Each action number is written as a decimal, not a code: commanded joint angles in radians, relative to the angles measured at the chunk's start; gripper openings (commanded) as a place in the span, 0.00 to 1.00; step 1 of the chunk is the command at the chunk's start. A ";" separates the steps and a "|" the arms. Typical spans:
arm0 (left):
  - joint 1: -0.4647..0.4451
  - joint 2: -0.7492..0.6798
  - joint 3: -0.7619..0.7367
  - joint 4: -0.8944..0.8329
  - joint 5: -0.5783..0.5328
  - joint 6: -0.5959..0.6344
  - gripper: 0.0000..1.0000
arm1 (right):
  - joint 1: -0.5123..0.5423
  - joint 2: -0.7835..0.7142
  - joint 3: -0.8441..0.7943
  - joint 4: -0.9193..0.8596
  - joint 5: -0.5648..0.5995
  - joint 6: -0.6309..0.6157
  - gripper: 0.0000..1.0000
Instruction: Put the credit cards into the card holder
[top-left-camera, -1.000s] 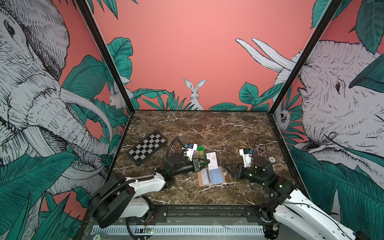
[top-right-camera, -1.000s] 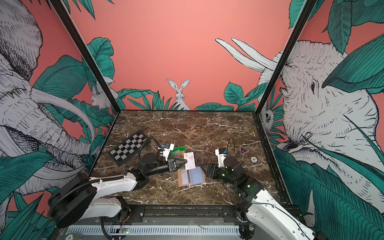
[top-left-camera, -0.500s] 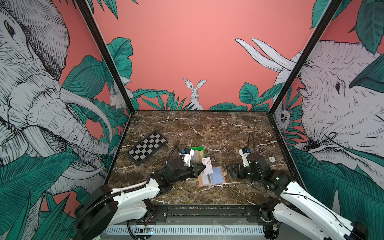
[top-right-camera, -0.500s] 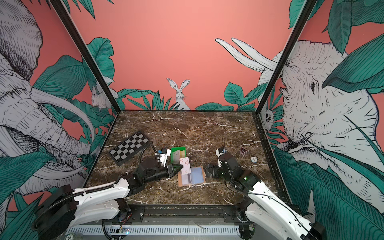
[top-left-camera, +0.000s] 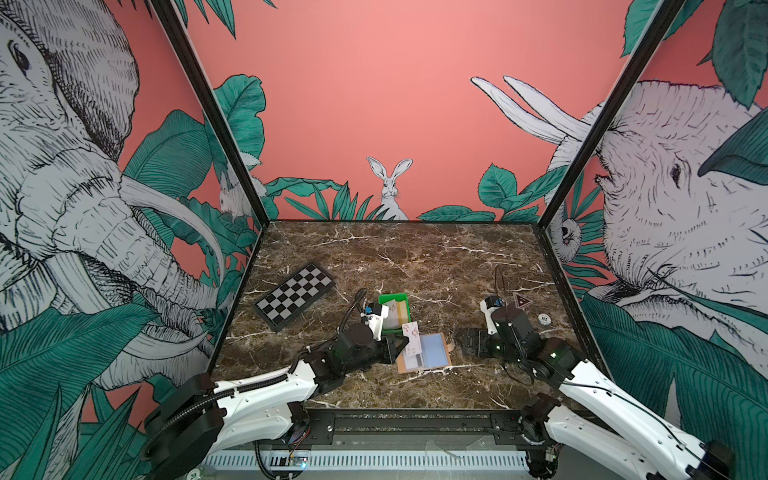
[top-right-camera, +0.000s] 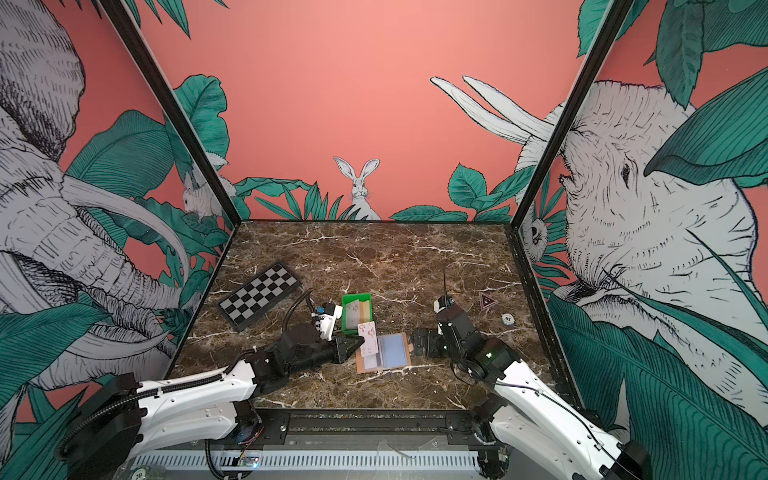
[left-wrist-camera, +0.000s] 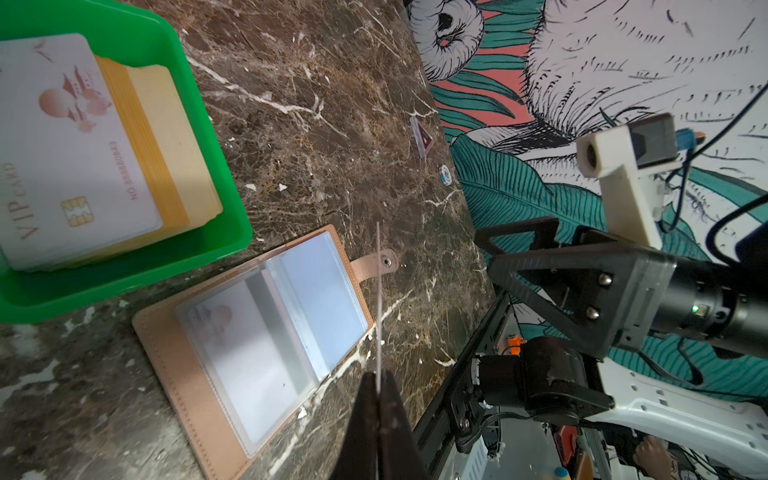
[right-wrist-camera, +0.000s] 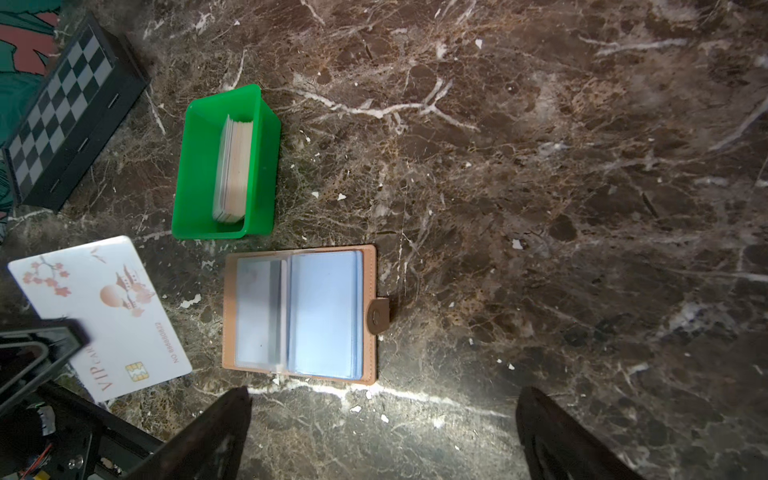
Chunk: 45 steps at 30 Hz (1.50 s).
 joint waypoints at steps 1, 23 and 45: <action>-0.002 -0.028 -0.001 -0.025 0.000 0.015 0.00 | 0.003 0.020 -0.009 0.023 0.001 0.040 0.98; -0.016 -0.052 -0.039 0.033 -0.019 -0.027 0.00 | 0.203 0.124 0.024 0.099 0.110 0.075 0.98; -0.069 0.025 -0.016 0.089 -0.033 0.021 0.00 | 0.216 0.156 -0.028 0.146 0.049 0.106 0.83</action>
